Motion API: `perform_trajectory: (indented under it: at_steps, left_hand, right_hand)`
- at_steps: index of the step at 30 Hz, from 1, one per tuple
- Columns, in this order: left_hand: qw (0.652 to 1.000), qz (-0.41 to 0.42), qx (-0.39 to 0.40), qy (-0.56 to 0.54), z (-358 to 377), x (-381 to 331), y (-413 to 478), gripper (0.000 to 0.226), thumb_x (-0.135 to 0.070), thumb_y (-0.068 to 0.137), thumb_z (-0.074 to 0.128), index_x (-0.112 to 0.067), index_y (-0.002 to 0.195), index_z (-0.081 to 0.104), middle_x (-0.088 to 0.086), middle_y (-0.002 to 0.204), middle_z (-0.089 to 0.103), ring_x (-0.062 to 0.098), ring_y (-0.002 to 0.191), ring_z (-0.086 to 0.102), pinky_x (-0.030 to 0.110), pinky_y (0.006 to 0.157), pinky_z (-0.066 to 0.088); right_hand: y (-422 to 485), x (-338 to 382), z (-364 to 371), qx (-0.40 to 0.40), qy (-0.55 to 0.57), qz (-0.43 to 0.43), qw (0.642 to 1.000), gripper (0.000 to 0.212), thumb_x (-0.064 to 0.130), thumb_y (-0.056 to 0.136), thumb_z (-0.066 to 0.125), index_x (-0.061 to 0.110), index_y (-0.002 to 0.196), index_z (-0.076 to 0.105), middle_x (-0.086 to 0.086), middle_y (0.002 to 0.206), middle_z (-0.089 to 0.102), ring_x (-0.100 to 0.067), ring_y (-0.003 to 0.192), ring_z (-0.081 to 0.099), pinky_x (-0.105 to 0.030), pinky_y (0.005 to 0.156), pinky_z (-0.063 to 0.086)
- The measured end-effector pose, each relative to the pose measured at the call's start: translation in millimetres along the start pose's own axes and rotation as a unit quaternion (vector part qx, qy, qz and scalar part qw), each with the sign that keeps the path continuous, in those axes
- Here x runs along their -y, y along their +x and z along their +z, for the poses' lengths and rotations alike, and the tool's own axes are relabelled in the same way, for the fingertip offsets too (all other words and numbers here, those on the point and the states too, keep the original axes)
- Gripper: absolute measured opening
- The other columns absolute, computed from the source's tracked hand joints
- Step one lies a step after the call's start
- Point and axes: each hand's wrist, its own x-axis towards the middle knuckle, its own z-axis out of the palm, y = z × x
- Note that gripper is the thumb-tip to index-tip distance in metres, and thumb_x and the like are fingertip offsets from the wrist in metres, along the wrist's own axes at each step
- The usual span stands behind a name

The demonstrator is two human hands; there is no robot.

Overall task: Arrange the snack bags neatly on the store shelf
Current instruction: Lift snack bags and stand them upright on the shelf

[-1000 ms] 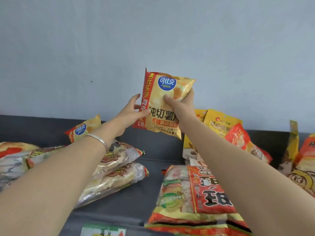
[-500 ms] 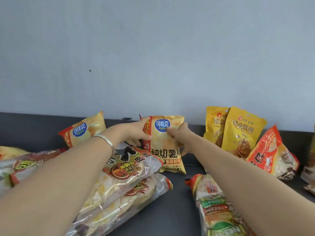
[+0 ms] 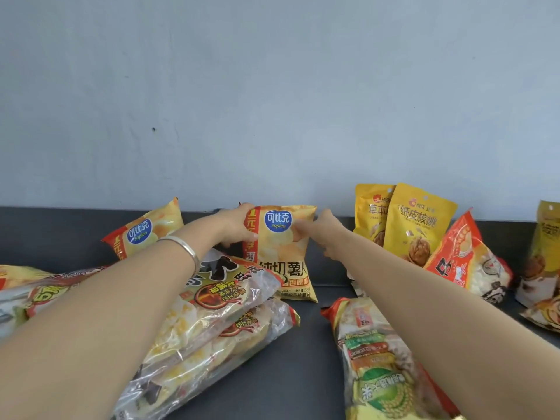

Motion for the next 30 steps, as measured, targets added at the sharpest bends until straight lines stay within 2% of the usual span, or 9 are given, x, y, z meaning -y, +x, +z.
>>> perform_trajectory:
  at_steps: [3,8,12,18,20,23,27,29,30]
  left_hand:
    - [0.998,0.010,-0.051,0.046,0.6,-12.0,-9.1,0.056,-0.025,0.089,0.062,-0.018,0.137,0.032,0.008,0.127,0.054,0.024,0.109,0.055,0.033,0.084,0.047]
    - [0.992,0.031,-0.085,0.087,13.3,-53.3,-31.9,0.049,-0.032,0.086,0.064,-0.017,0.128,0.044,0.009,0.121,0.058,0.024,0.102,0.058,0.038,0.087,0.051]
    - [0.992,0.047,-0.066,0.097,38.0,-99.5,-53.9,0.053,-0.035,0.089,0.059,-0.017,0.137,0.042,0.009,0.136,0.048,0.026,0.121,0.048,0.032,0.093,0.041]
    - [0.997,0.055,-0.012,0.058,88.6,-154.0,-92.7,0.054,-0.036,0.092,0.056,-0.017,0.139,0.039,0.009,0.138,0.046,0.024,0.123,0.047,0.030,0.097,0.039]
    - [0.997,0.047,0.006,0.060,105.3,-163.5,-103.1,0.058,-0.038,0.091,0.056,-0.016,0.142,0.035,0.007,0.144,0.041,0.023,0.129,0.043,0.031,0.101,0.038]
    - [0.997,0.020,0.043,0.066,122.8,-172.2,-116.8,0.065,-0.044,0.091,0.053,-0.017,0.145,0.028,0.006,0.151,0.033,0.024,0.135,0.036,0.035,0.108,0.034]
    - [0.996,-0.050,0.070,0.034,132.4,-171.8,-129.6,0.076,-0.055,0.090,0.048,-0.017,0.149,0.018,0.008,0.153,0.028,0.026,0.136,0.034,0.036,0.107,0.033]
    - [0.992,-0.090,0.085,0.014,134.9,-165.1,-134.3,0.087,-0.066,0.086,0.043,-0.015,0.150,0.013,0.008,0.155,0.023,0.027,0.140,0.028,0.041,0.112,0.028]
    - [0.991,-0.103,0.090,0.005,136.0,-161.7,-136.8,0.091,-0.070,0.084,0.041,-0.014,0.150,0.013,0.008,0.156,0.022,0.028,0.140,0.026,0.044,0.113,0.027]
  right_hand:
    - [-11.7,-2.7,-17.4,0.002,-0.049,-0.041,0.998,0.063,0.030,0.095,0.057,0.009,0.146,0.026,-0.014,0.139,0.044,-0.028,0.120,0.047,-0.034,0.079,0.040]
    - [-47.5,-8.7,-58.9,0.021,-0.190,-0.106,0.976,0.051,0.032,0.097,0.053,0.004,0.138,0.042,-0.014,0.135,0.051,-0.030,0.122,0.049,-0.038,0.096,0.044]
    - [-78.6,-23.2,-102.9,0.057,-0.264,-0.134,0.953,0.045,0.031,0.097,0.054,0.005,0.133,0.052,-0.012,0.130,0.056,-0.027,0.118,0.053,-0.033,0.090,0.044]
    - [-121.6,-59.4,-166.9,0.075,-0.340,-0.143,0.927,0.041,0.030,0.096,0.054,0.004,0.127,0.058,-0.012,0.130,0.057,-0.028,0.119,0.054,-0.035,0.094,0.044]
    - [-129.7,-77.3,-183.7,0.076,-0.363,-0.132,0.919,0.040,0.031,0.095,0.054,-0.001,0.118,0.063,-0.015,0.121,0.062,-0.030,0.111,0.059,-0.038,0.089,0.048]
    - [-137.3,-99.9,-204.5,0.077,-0.396,-0.096,0.910,0.041,0.039,0.095,0.052,-0.002,0.090,0.061,-0.010,0.091,0.063,-0.021,0.078,0.060,-0.030,0.066,0.049]
    - [-153.9,-120.9,-222.4,0.126,-0.282,0.027,0.951,0.066,0.055,0.092,0.053,0.006,0.135,0.046,-0.014,0.137,0.052,-0.031,0.104,0.065,-0.036,0.074,0.059]
    - [-158.8,-126.8,-222.7,0.149,-0.214,0.063,0.963,0.072,0.056,0.091,0.053,0.010,0.143,0.037,-0.017,0.146,0.044,-0.035,0.112,0.062,-0.036,0.067,0.058]
    - [-160.4,-129.0,-220.9,0.155,-0.193,0.069,0.966,0.073,0.054,0.092,0.053,0.011,0.147,0.032,-0.016,0.149,0.040,-0.036,0.119,0.057,-0.038,0.073,0.056]
